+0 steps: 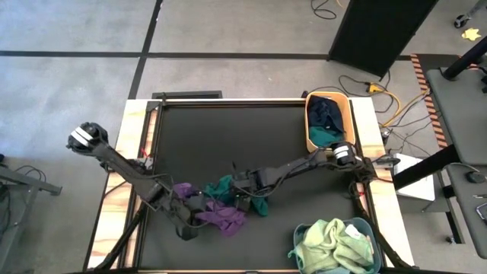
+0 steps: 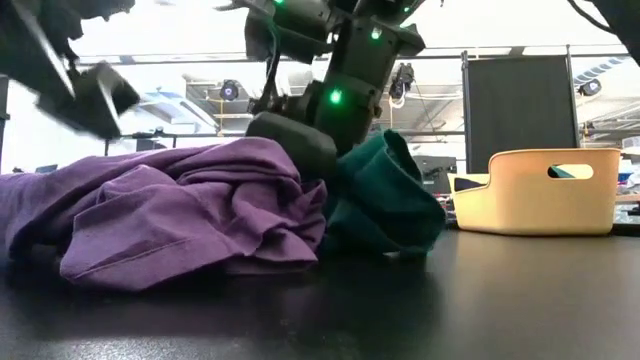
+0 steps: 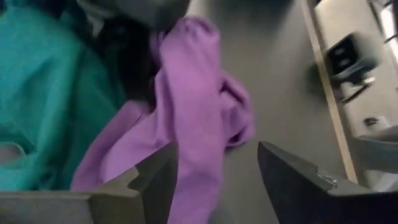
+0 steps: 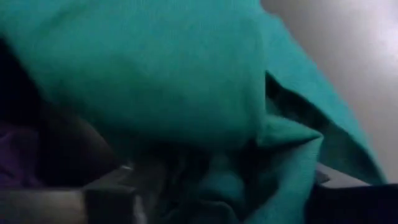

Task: Sort towels by color in basket
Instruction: Put the dark green towel into the yellow bin

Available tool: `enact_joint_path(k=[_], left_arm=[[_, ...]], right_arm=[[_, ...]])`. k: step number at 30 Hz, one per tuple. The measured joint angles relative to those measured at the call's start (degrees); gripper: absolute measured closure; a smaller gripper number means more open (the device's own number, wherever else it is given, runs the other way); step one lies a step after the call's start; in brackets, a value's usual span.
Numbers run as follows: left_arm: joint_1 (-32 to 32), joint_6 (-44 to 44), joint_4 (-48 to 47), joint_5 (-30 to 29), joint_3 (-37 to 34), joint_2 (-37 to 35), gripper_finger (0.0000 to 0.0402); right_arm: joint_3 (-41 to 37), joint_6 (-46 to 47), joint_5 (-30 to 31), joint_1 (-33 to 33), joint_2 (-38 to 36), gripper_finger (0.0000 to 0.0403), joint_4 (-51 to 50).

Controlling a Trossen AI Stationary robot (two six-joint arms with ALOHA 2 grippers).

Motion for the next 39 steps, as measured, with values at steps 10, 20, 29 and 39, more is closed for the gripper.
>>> enact_joint_path(k=[10,20,29,39], left_arm=[[0.02,-0.02,12.3,4.53,-5.1,9.98,0.0211],[0.15,-1.0,18.02,7.58,-6.99,12.43,0.0211],[1.38,-7.03,17.21,7.17,-7.03,12.31,0.0211],[1.66,-19.01,17.05,0.27,-7.04,12.19,0.0211]], right_arm=[[-0.01,8.52,5.52,-1.58,-3.0,0.0381,-6.27],[0.07,11.94,24.45,-4.81,-26.44,0.0389,-25.9],[-0.48,10.15,34.22,-14.42,-44.69,0.0389,-39.82],[-2.79,11.24,34.06,-34.43,-53.12,0.039,-54.25]])
